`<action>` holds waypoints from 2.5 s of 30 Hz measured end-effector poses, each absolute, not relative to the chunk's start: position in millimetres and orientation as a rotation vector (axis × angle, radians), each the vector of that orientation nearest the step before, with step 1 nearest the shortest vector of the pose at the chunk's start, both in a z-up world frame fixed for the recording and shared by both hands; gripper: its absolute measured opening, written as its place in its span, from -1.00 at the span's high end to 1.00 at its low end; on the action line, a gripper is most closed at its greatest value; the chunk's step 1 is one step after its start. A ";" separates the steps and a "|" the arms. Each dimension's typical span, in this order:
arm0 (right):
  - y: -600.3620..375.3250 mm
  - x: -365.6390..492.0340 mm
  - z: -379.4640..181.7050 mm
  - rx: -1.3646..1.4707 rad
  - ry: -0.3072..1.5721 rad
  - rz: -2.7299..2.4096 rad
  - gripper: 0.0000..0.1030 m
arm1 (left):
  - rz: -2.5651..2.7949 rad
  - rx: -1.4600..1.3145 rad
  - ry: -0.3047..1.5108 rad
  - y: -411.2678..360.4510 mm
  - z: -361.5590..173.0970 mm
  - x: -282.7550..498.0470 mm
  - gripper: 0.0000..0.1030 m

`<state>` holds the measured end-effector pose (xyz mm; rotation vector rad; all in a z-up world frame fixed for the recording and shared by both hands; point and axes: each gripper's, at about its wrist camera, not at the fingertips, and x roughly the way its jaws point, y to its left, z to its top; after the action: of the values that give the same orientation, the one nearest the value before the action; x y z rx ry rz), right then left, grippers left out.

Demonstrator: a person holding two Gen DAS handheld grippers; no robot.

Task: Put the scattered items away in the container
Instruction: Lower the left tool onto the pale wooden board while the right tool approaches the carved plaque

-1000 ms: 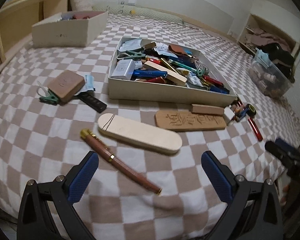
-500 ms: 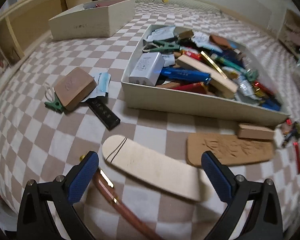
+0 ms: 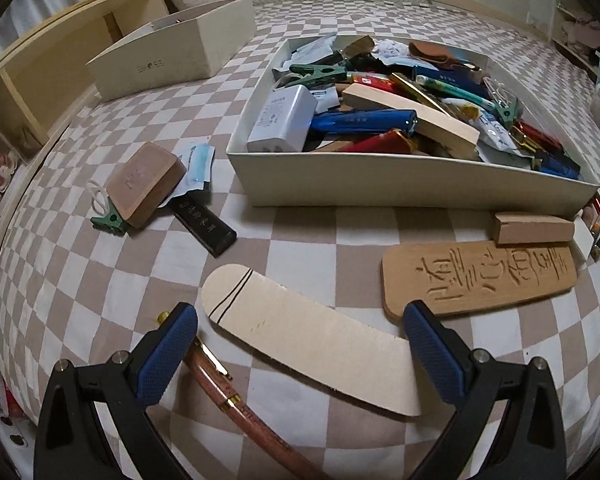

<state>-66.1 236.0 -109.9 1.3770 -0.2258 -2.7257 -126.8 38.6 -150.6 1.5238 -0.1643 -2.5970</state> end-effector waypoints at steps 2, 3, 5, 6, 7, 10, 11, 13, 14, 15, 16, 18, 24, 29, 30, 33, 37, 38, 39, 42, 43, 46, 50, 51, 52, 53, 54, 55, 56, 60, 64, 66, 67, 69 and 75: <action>231.3 -76.6 -114.9 1.381 -0.252 -2.699 -1.00 | -2.586 1.514 -0.202 39.6 -151.9 -134.3 -1.00; 230.3 -81.6 -117.1 1.382 -0.282 -2.674 -1.00 | -2.580 1.499 -0.220 38.8 -152.2 -138.5 -1.00; 228.9 -90.3 -121.2 1.387 -0.348 -2.614 -1.00 | -2.565 1.510 -0.225 35.0 -152.0 -144.0 -1.00; 228.4 -95.0 -123.4 1.386 -0.382 -2.585 -1.00 | -2.563 1.526 -0.218 32.7 -152.0 -144.8 -1.00; 227.8 -99.5 -125.4 1.383 -0.405 -2.566 -1.00 | -2.563 1.536 -0.220 31.7 -152.2 -144.1 -1.00; 224.1 -113.9 -131.5 1.393 -0.434 -2.515 -1.00 | -2.596 1.554 -0.244 27.1 -152.0 -136.4 -1.00; 222.2 -119.0 -134.1 1.403 -0.438 -2.494 -1.00 | -2.596 1.574 -0.245 25.3 -152.2 -134.3 -1.00; 219.0 -125.7 -137.9 1.421 -0.434 -2.486 -1.00 | -2.603 1.614 -0.241 21.1 -152.4 -130.2 -1.00; 217.2 -129.5 -140.0 1.431 -0.429 -2.488 -1.00 | -2.609 1.623 -0.248 20.3 -151.8 -128.7 -1.00; 215.6 -132.4 -141.9 1.434 -0.426 -2.485 -1.00 | -2.613 1.636 -0.272 20.0 -150.9 -126.5 -1.00; 214.2 -135.3 -144.2 1.436 -0.425 -2.482 -1.00 | -2.617 1.643 -0.293 20.3 -150.3 -124.6 -1.00; 213.3 -140.1 -148.8 1.437 -0.427 -2.476 -1.00 | -2.629 1.653 -0.334 20.6 -149.0 -119.2 -1.00; 207.4 -140.2 -150.0 1.405 -0.430 -2.435 -1.00 | -2.659 1.708 -0.354 8.1 -147.5 -103.6 -1.00; 194.3 -128.2 -147.1 1.414 -0.389 -2.385 -1.00 | -2.669 1.725 -0.379 0.2 -147.8 -89.8 -1.00; 190.2 -124.4 -146.8 1.414 -0.373 -2.375 -1.00 | -2.671 1.726 -0.388 -1.0 -147.5 -87.6 -1.00; 179.0 -114.5 -145.7 1.410 -0.337 -2.340 -1.00 | -2.675 1.729 -0.422 -4.0 -147.8 -83.5 -1.00; 164.5 -103.4 -144.0 1.405 -0.319 -2.290 -1.00 | -2.678 1.736 -0.445 -9.0 -147.9 -77.8 -1.00; 161.2 -100.4 -143.0 1.402 -0.316 -2.277 -1.00 | -2.678 1.738 -0.453 -10.1 -147.6 -77.4 -1.00; 158.3 -97.9 -142.2 1.399 -0.316 -2.264 -1.00 | -2.679 1.741 -0.457 -11.9 -147.5 -76.7 -1.00; 150.8 -91.4 -140.0 1.398 -0.333 -2.217 -1.00 | -2.682 1.759 -0.426 -20.8 -148.4 -76.7 -1.00; 148.6 -89.2 -139.0 1.396 -0.332 -2.207 -1.00 | -2.685 1.765 -0.410 -24.1 -148.2 -75.0 -1.00; 146.6 -84.1 -136.0 1.385 -0.317 -2.203 -1.00 | -2.722 1.775 -0.343 -33.4 -145.7 -68.3 -1.00; 155.6 -83.3 -136.5 1.391 -0.364 -2.241 -1.00 | -2.801 1.777 -0.256 -47.9 -134.5 -47.6 -1.00; 159.0 -83.0 -136.9 1.394 -0.383 -2.243 -1.00 | -2.811 1.795 -0.237 -53.3 -132.4 -41.5 -1.00; 161.9 -83.0 -137.7 1.396 -0.401 -2.245 -1.00 | -2.814 1.815 -0.233 -57.2 -131.4 -35.4 -1.00; 164.4 -83.1 -138.5 1.398 -0.415 -2.249 -1.00 | -2.809 1.828 -0.245 -59.2 -131.1 -30.3 -1.00; 166.0 -83.3 -138.8 1.398 -0.422 -2.254 -1.00 | -2.799 1.832 -0.272 -61.6 -131.7 -26.1 -1.00; 166.9 -83.2 -138.8 1.397 -0.426 -2.258 -1.00 | -2.789 1.831 -0.297 -65.1 -132.8 -23.4 -1.00; 167.3 -83.1 -138.6 1.397 -0.429 -2.260 -1.00 | -2.783 1.833 -0.301 -69.8 -133.2 -20.5 -1.00; 167.2 -82.7 -138.4 1.396 -0.423 -2.265 -1.00 | -2.708 1.846 -0.351 -81.0 -142.2 -19.5 -1.00; 168.0 -82.0 -138.1 1.398 -0.429 -2.267 -1.00 | -2.699 1.824 -0.388 -77.6 -148.8 -22.0 -1.00; 168.4 -81.6 -138.2 1.400 -0.433 -2.272 -1.00 | -2.703 1.781 -0.380 -76.6 -148.4 -27.0 -1.00; 169.0 -81.6 -138.1 1.400 -0.435 -2.274 -1.00 | -2.700 1.761 -0.370 -76.6 -148.3 -31.2 -1.00; 169.9 -81.2 -137.7 1.401 -0.432 -2.283 -1.00 | -2.696 1.708 -0.351 -77.8 -147.6 -42.3 -1.00; 174.7 -78.3 -133.5 1.357 -0.373 -2.371 -1.00 | -2.674 1.599 -0.350 -80.2 -148.8 -72.6 -1.00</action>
<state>-78.3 174.7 -133.5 1.3565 -0.3734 -2.3706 -72.6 -80.2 -148.8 1.5989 -0.3502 -2.6743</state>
